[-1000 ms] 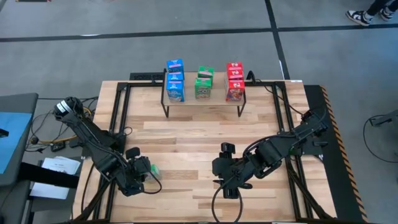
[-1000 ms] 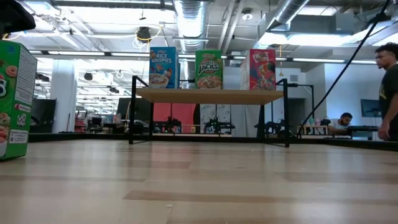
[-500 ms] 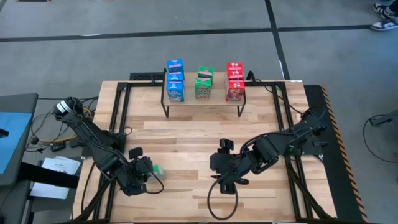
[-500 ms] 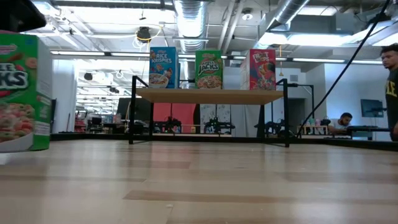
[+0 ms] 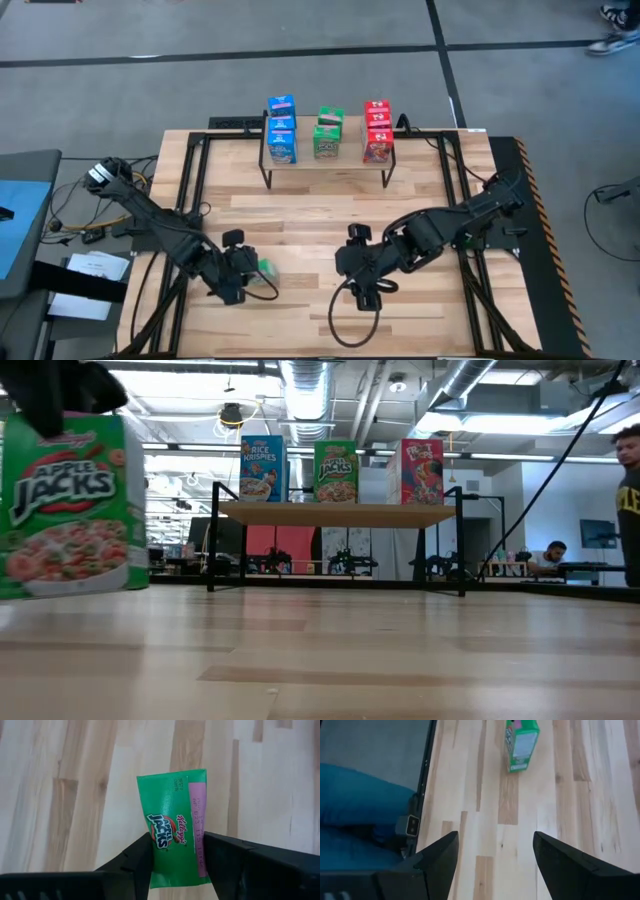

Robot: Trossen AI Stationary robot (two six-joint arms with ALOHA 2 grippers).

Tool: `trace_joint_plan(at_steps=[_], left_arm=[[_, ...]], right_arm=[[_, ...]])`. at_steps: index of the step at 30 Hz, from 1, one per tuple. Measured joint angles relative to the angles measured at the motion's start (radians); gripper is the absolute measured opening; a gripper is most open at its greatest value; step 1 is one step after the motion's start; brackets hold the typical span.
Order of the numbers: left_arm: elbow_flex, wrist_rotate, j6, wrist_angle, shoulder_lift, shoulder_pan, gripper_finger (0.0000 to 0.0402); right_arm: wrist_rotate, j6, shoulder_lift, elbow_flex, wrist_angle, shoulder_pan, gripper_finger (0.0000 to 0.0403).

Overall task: Stack cereal on shelf
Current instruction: Put the green cereal box on the shelf aligned with the other green cereal boxes

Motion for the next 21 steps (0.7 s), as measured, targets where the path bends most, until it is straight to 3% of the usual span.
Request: trace_joint_plan(at_steps=[8,21], left_arm=[[0.049,0.011,0.178,0.056,0.000,0.074,0.0140],[0.207,-0.027,0.460,0.056,0.000,0.135,0.0140]], right_arm=[[0.000,-0.017,0.000,0.000,0.009,0.010,0.0305],[0.012,-0.035,0.000,0.000,0.008,0.006,0.0385]])
